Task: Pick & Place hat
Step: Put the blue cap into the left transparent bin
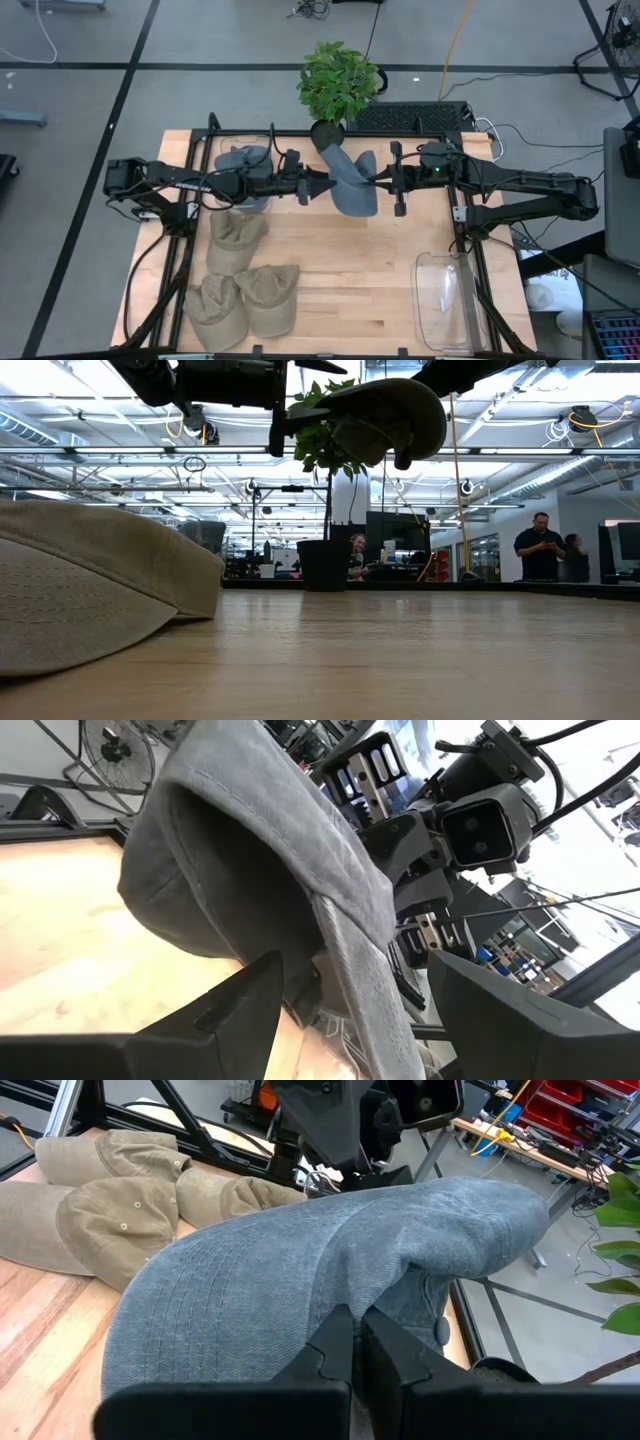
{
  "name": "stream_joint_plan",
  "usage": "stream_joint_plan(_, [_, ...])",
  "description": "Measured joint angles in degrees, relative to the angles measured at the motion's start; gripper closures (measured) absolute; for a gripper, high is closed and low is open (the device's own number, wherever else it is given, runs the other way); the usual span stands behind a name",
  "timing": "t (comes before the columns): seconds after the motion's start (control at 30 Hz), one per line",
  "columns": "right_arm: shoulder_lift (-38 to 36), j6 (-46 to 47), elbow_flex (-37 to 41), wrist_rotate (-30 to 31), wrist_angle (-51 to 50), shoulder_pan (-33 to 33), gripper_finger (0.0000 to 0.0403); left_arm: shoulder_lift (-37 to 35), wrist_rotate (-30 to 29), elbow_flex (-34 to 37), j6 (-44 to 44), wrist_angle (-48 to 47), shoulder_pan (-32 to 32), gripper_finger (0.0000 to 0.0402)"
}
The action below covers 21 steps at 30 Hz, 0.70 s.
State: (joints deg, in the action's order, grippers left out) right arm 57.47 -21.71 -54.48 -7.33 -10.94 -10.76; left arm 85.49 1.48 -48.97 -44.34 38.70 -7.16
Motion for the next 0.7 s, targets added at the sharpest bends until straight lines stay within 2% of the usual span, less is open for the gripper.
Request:
stream_joint_plan(0.17, [0.0, 0.0, 0.0, 0.0, 0.0, 0.0, 0.0403, 0.0, 0.0, 0.0, 1.4, 0.0, 0.0, 0.0147])
stream_joint_plan(0.27, [0.0, 0.0, 0.0, 0.0, 0.0, 0.0, 0.0403, 0.0, -0.3, 0.0, 2.3, 0.0, 0.0, 0.0168])
stream_joint_plan(0.53, [0.0, 0.2, 0.0, 0.0, 0.0, 0.0, 0.0403, 0.0, -0.6, 0.0, 2.0, 0.0, 0.0, 0.0293])
stream_joint_plan(0.7, [0.0, 0.2, 0.0, 0.1, 0.0, 0.0, 0.0403, 0.0, -0.4, 0.0, 5.9, 0.4, -0.2, 0.0368])
